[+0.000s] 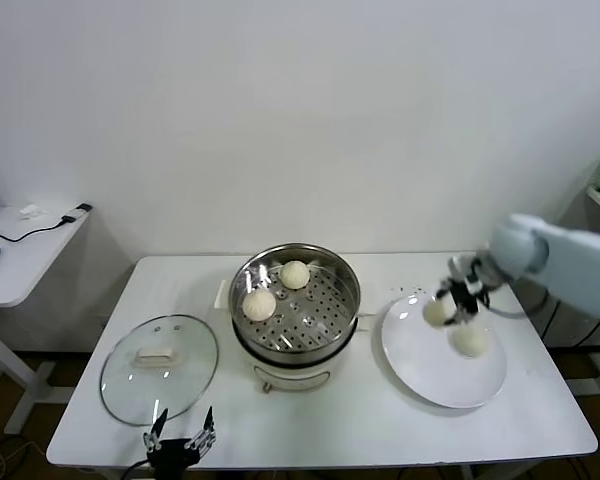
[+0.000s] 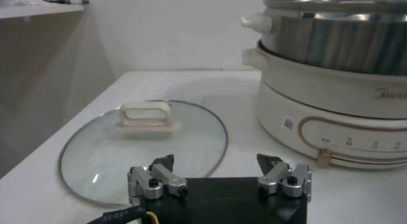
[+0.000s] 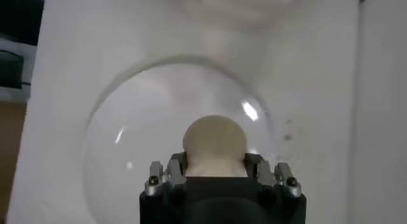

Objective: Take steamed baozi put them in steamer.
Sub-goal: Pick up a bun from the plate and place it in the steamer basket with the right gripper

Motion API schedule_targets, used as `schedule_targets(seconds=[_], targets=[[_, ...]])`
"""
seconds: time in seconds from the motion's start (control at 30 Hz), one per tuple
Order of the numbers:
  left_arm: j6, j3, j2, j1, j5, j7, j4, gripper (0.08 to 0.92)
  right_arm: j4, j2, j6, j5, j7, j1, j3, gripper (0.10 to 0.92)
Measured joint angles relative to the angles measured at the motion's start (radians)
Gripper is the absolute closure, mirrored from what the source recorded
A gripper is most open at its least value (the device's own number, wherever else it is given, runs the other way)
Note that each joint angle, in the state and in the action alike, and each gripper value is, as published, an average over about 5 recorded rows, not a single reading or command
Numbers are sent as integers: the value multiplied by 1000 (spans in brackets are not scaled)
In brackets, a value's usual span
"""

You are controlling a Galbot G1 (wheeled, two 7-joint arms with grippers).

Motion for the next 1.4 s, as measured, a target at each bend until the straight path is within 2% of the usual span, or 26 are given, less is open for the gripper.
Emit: schedule_targets(seconds=[0.3, 0.63, 0.97, 1.3, 1.4], targets=[[0, -9, 9, 5, -2, 0, -8, 177, 58, 205, 225, 15, -114, 205, 34, 423], [0, -26, 10, 14, -11, 0, -22, 177, 189, 399, 403, -115, -102, 219, -5, 423], [5, -37, 3, 15, -14, -1, -33, 177, 162, 502, 495, -283, -50, 102, -28, 423], [7, -42, 1, 12, -18, -4, -30, 177, 93, 581, 529, -357, -12, -4, -31, 421], [7, -42, 1, 12, -18, -4, -31, 177, 77, 591, 538, -367, -8, -17, -31, 387]])
